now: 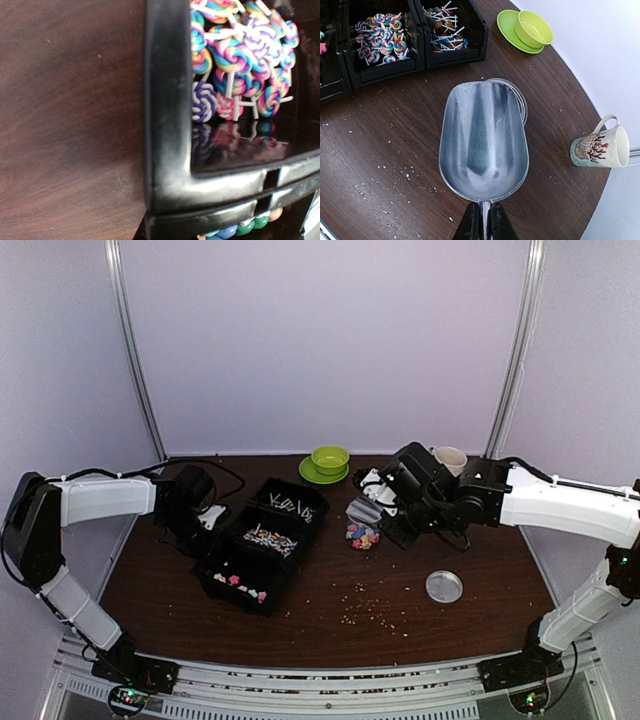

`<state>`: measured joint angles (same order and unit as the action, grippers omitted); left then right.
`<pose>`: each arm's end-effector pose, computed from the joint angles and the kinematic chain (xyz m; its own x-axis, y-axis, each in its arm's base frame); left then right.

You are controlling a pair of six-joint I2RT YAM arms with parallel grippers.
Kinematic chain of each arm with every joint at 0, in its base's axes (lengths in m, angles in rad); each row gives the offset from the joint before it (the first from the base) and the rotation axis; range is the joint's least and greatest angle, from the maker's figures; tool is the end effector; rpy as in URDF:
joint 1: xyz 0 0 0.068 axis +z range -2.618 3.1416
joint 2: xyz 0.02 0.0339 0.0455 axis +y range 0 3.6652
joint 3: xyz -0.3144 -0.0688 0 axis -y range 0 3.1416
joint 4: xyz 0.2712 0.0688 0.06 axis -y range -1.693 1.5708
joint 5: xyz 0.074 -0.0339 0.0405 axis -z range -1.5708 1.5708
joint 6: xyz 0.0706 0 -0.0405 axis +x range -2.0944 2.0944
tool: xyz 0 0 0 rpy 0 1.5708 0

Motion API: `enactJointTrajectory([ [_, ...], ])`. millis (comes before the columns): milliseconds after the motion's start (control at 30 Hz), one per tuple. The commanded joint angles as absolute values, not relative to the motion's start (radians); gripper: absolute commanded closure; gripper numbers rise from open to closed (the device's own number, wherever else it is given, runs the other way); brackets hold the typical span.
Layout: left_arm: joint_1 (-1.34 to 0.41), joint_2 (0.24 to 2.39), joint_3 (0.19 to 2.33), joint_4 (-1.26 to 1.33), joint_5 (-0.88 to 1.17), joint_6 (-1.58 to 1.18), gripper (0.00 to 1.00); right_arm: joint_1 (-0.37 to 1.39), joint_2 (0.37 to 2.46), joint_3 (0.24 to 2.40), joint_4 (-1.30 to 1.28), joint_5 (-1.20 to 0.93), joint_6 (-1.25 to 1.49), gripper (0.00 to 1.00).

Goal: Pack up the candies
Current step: Place the plate at the center of the board.

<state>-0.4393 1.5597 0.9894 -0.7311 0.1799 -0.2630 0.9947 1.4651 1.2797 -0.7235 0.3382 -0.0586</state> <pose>0.2800 -0.1456 0.1937 -0.9624 0.1696 -0.2122 0.2189 0.9468 -0.2357 0.2108 0.2815 0.3242 -0.3892 -0.7005 -0.5982 -0.7040 0.6450 -0.2973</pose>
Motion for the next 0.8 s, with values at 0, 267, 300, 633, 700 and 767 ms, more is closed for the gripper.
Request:
enactJointTrajectory([
  [0,-0.466,1.57,1.055,-0.605,0.224,-0.251,1.0,1.008,1.417,1.263,-0.664,0.332,-0.08,1.0],
  [267,-0.486,1.605,1.057,-0.61,0.22,-0.251,1.0,1.02,1.387,1.242,-0.647,0.327,-0.087,1.0],
  [300,-0.485,1.608,1.058,-0.61,0.221,-0.25,1.0,1.019,1.382,1.24,-0.644,0.327,-0.087,1.0],
  [633,-0.489,1.633,1.056,-0.616,0.213,-0.255,0.96,1.02,1.363,1.224,-0.626,0.325,-0.091,1.0],
  [700,-0.491,1.636,1.056,-0.618,0.212,-0.255,0.95,1.022,1.366,1.222,-0.627,0.324,-0.091,1.0],
  [767,-0.493,1.637,1.057,-0.619,0.211,-0.257,0.94,1.022,1.367,1.222,-0.627,0.325,-0.091,1.0],
])
